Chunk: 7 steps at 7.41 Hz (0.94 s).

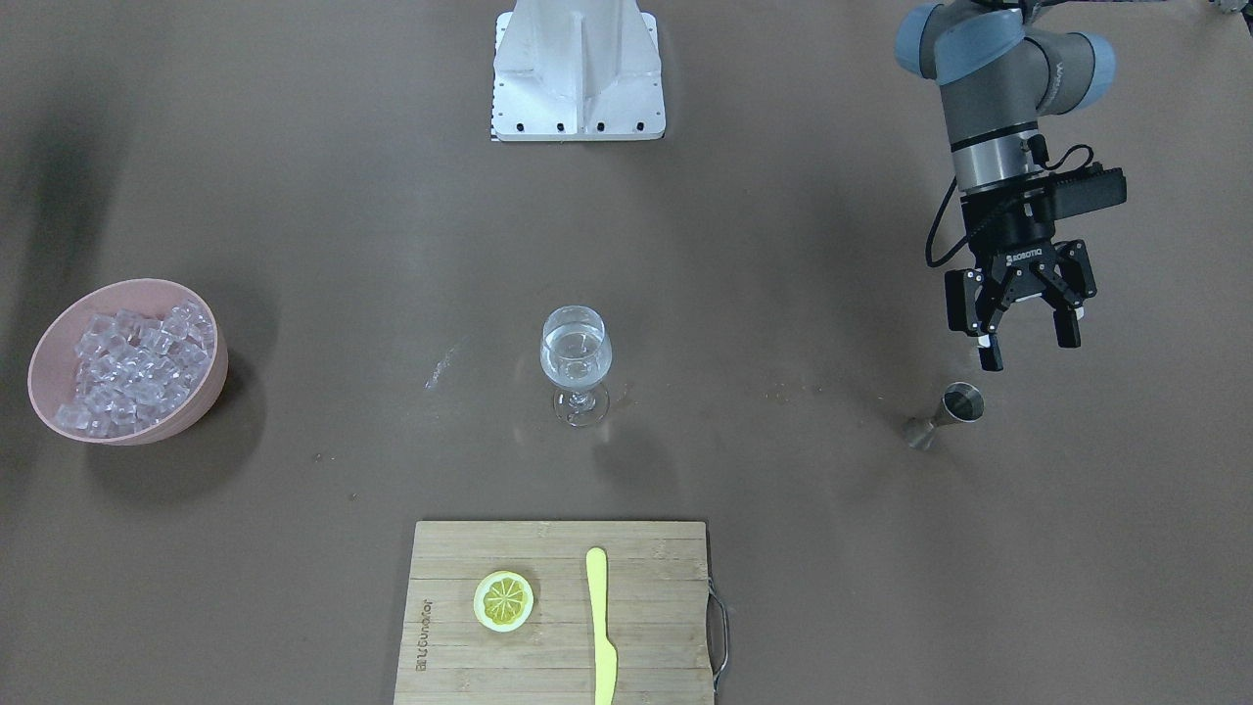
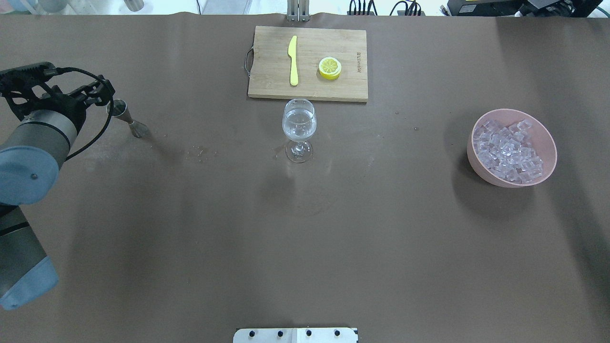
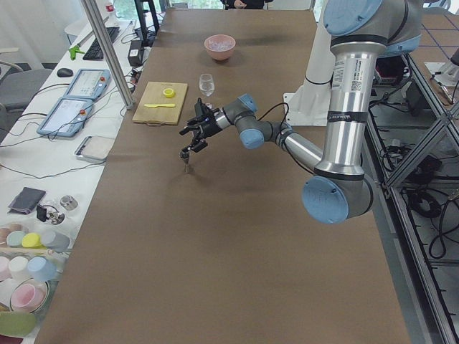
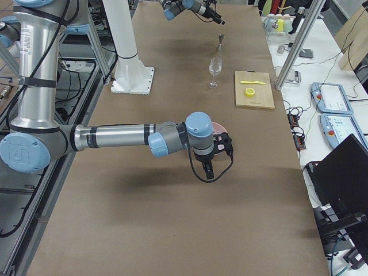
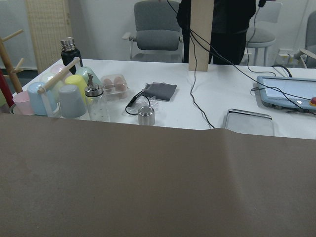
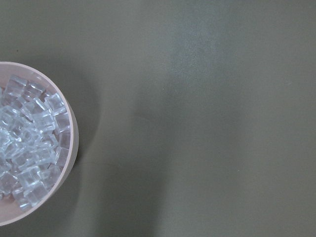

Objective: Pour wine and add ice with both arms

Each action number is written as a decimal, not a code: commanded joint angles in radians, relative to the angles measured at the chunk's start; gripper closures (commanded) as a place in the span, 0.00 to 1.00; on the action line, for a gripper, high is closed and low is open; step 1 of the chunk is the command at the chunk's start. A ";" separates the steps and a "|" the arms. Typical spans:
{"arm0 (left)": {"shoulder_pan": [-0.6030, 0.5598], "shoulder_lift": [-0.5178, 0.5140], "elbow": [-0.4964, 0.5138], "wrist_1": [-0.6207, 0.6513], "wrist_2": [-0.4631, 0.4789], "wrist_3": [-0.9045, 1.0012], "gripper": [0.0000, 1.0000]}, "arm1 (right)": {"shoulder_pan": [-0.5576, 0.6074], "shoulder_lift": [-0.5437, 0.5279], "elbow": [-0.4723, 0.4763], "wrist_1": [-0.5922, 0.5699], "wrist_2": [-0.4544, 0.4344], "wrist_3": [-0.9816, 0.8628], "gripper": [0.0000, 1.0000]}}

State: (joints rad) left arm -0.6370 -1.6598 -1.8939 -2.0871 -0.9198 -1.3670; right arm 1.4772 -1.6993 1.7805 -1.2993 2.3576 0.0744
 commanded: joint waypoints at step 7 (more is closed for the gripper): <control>0.083 -0.124 0.234 -0.001 0.154 -0.055 0.02 | 0.000 0.001 -0.003 0.000 -0.001 0.001 0.00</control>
State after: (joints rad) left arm -0.5596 -1.7725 -1.6878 -2.0866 -0.7682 -1.4232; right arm 1.4772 -1.6981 1.7782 -1.3003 2.3564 0.0752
